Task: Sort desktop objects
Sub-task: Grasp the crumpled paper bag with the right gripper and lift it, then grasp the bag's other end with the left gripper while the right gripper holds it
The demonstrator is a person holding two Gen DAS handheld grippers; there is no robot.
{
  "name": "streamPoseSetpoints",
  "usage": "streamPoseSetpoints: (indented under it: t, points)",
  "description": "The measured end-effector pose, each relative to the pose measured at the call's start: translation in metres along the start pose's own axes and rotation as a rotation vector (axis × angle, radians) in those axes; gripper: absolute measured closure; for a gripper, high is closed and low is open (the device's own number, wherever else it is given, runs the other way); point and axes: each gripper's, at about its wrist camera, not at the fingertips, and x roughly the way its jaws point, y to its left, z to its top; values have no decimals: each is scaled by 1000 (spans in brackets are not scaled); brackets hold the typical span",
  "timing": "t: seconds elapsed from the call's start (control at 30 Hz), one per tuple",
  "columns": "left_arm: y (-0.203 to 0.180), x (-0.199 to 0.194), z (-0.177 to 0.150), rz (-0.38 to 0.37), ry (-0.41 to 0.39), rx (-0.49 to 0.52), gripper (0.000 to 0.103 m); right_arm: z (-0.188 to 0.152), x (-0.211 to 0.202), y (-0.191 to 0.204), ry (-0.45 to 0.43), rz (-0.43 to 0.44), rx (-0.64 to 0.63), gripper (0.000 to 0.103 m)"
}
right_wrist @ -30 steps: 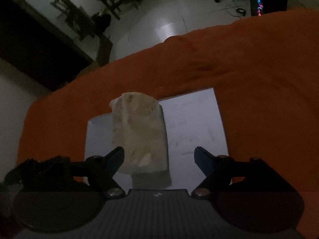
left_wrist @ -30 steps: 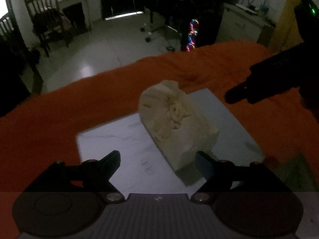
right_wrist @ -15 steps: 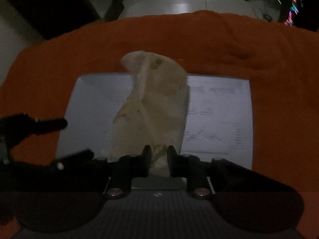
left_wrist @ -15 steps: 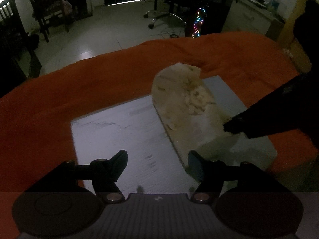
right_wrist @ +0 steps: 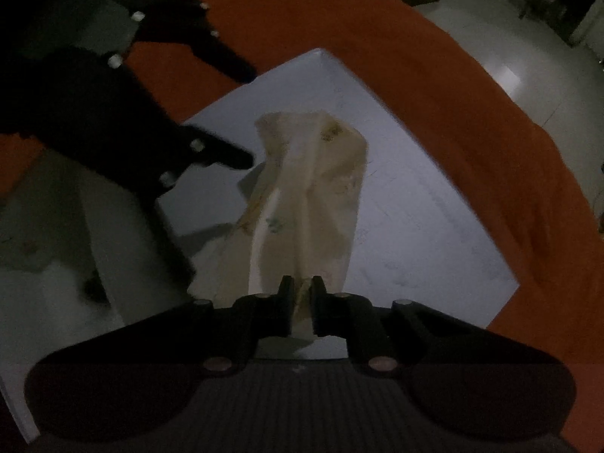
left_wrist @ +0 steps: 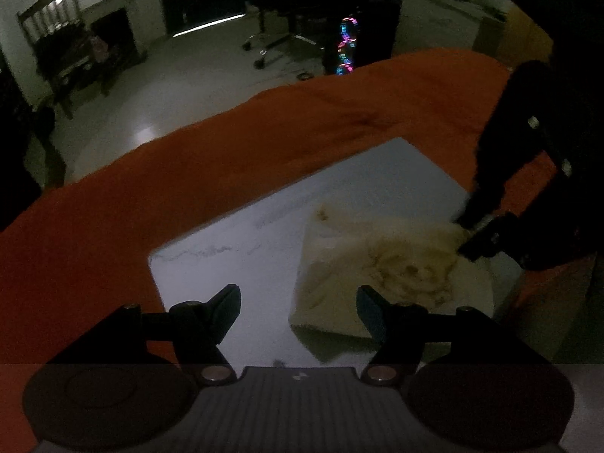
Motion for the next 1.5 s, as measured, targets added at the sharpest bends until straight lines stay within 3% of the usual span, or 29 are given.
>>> streamPoseSetpoints:
  t: [0.03,0.1,0.2,0.37,0.47,0.57,0.63,0.67,0.7,0.73,0.8,0.9,1.1,1.17,1.2,1.27,1.3,1.33,1.4,1.5]
  points:
    - [-1,2,1,0,-7,12,37,0,-1,-5,-6,0,38,68]
    - [-1,7,2,0,-21,46,36,-2,-6,-13,-19,2,101,56]
    - [-2,16,4,-10,-33,69,36,-6,-14,-26,-21,-18,279,47]
    - [-8,30,9,-28,-29,103,36,-36,-12,-43,10,8,754,46]
    - [-12,37,9,-38,-31,129,26,-54,-6,-47,-17,-11,934,45]
    - [-17,44,9,-49,-25,143,27,-63,-4,-50,-45,-16,1018,45]
    - [-18,48,9,-78,-11,131,58,-58,-1,-51,-42,-6,1017,46]
    - [-18,51,8,-96,11,128,79,-55,-1,-51,-45,-4,1009,50]
    - [-19,54,8,-93,35,123,86,-52,-2,-49,-55,-6,983,71]
    - [-19,55,6,-65,45,114,86,-49,-3,-46,-67,-9,947,89]
    - [-15,55,4,-42,58,80,90,-41,-2,-38,-84,-25,890,90]
    - [-3,46,0,-79,46,12,90,-33,-3,-36,-95,-60,823,91]
    - [7,27,-11,-45,49,-8,90,12,11,-49,-27,-71,506,92]
    - [8,19,-14,-25,35,-7,85,26,16,-49,14,-109,414,91]
    - [9,14,-14,-15,25,-9,76,32,17,-47,35,-123,364,86]
    - [11,6,-13,0,11,-18,57,38,16,-41,50,-149,331,60]
    - [12,1,-12,6,2,-22,52,38,14,-40,52,-159,356,40]
    - [13,-3,-10,6,-12,-27,52,38,10,-38,32,-157,386,30]
    - [19,-10,-3,-1,-42,-53,51,35,3,-37,-30,-130,458,26]
    - [27,-10,9,-3,-61,-122,49,19,-13,-42,-104,-111,661,26]
